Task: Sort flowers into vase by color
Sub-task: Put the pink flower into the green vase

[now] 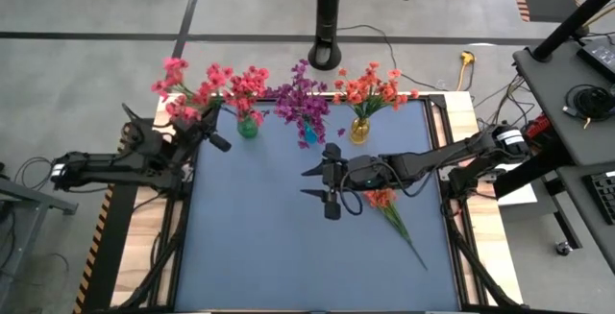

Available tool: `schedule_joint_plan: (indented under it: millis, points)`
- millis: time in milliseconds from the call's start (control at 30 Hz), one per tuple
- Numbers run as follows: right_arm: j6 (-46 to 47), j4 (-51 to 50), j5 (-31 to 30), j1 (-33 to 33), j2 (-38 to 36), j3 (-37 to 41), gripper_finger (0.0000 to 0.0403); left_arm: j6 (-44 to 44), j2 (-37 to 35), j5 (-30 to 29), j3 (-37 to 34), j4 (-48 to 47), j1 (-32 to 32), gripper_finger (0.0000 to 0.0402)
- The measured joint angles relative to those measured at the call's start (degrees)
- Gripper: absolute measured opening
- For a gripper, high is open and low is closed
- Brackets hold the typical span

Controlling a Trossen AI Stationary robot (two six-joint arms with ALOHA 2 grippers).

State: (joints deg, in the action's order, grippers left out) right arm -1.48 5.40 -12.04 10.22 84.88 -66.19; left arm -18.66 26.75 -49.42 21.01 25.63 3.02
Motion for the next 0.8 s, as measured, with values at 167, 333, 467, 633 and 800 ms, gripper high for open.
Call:
schedule_joint_plan:
  millis: [167, 333, 467, 633, 800]
  points:
    - [0.4, -0.5, 0.0, 0.0, 0.0, 0.0, 0.0192, 0.8, 1.4, 1.1, -0.2, 0.0, 4.1, 0.0000]
    - [0.4, -0.5, 0.0, 0.0, 0.1, 0.0, 0.0192, 4.4, 3.2, 5.2, -0.2, 0.0, 9.5, 0.0000]
    - [0.4, -0.5, 0.0, 0.0, 0.2, 0.0, 0.0192, 7.8, 4.9, 8.0, -0.2, -0.7, 13.6, 0.0000]
    - [0.4, -0.6, 0.0, 0.0, 0.3, 0.0, 0.0192, 11.4, 7.4, 11.3, -0.2, -1.3, 17.7, 0.0000]
    - [0.4, -0.7, 0.0, 0.0, 0.3, 0.0, 0.0192, 13.4, 9.3, 12.1, -0.2, -2.2, 19.3, 0.0000]
